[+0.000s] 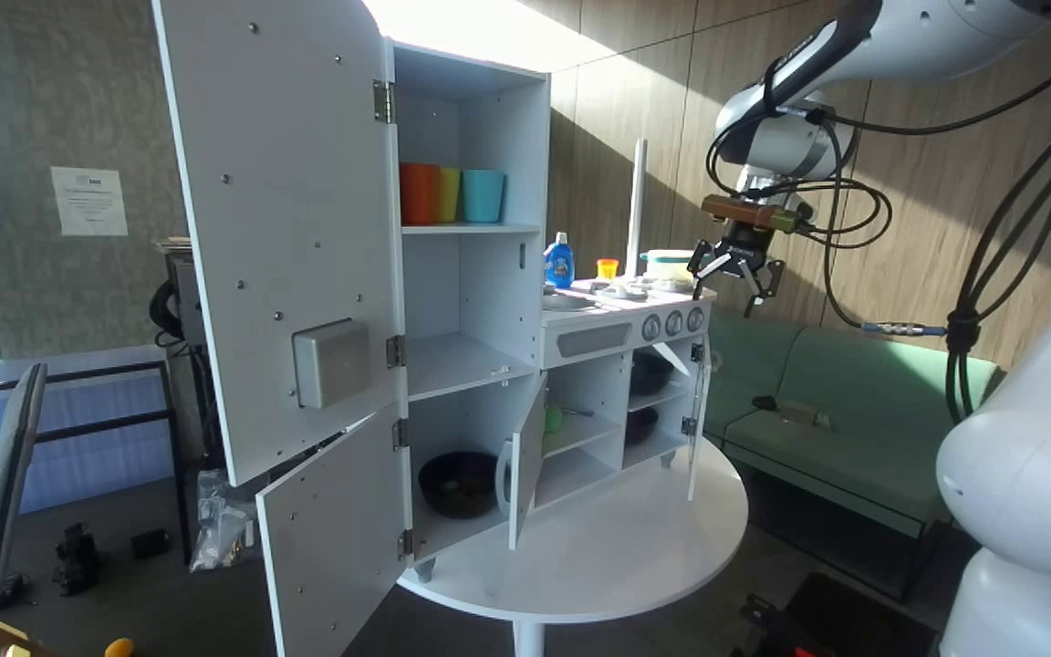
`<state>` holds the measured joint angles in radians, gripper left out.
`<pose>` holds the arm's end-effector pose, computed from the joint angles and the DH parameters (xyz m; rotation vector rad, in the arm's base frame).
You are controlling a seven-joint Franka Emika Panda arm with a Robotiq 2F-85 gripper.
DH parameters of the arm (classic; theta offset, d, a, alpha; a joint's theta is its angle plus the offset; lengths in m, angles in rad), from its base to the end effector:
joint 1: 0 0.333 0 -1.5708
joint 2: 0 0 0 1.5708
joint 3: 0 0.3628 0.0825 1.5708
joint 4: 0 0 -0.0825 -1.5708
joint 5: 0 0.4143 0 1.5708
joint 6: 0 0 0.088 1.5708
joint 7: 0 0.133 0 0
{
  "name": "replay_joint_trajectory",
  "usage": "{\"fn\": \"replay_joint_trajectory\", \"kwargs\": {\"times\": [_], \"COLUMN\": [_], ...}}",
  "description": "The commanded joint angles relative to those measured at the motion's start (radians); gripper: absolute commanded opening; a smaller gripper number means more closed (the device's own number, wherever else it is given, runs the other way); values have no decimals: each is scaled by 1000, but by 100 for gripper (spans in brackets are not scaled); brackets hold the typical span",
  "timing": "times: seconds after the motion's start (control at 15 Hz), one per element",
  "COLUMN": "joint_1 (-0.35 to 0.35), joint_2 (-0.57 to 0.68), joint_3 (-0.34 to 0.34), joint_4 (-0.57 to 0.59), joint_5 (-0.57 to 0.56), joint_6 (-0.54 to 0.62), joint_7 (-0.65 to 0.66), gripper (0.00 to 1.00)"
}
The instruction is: Close two doors on the white object
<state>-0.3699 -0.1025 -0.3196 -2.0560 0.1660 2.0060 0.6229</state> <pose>0.4352 -0.3465 0.4945 -2.2830 1.8808 -0.0773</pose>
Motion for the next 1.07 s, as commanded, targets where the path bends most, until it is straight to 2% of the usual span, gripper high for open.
{"fn": "replay_joint_trajectory", "kwargs": {"times": [0.0,0.13,0.2,0.67,0.73,1.0], "joint_1": [2,12,9,17,13,-22], "joint_2": [75,96,79,110,123,198], "joint_3": [-7,-4,-11,-9,-13,-57], "joint_4": [19,37,8,20,20,73], "joint_5": [13,17,1,-14,-12,32], "joint_6": [20,-13,-1,18,44,24], "joint_7": [108,152,103,141,133,117], "gripper": [100,100,100,100,100,100]}}
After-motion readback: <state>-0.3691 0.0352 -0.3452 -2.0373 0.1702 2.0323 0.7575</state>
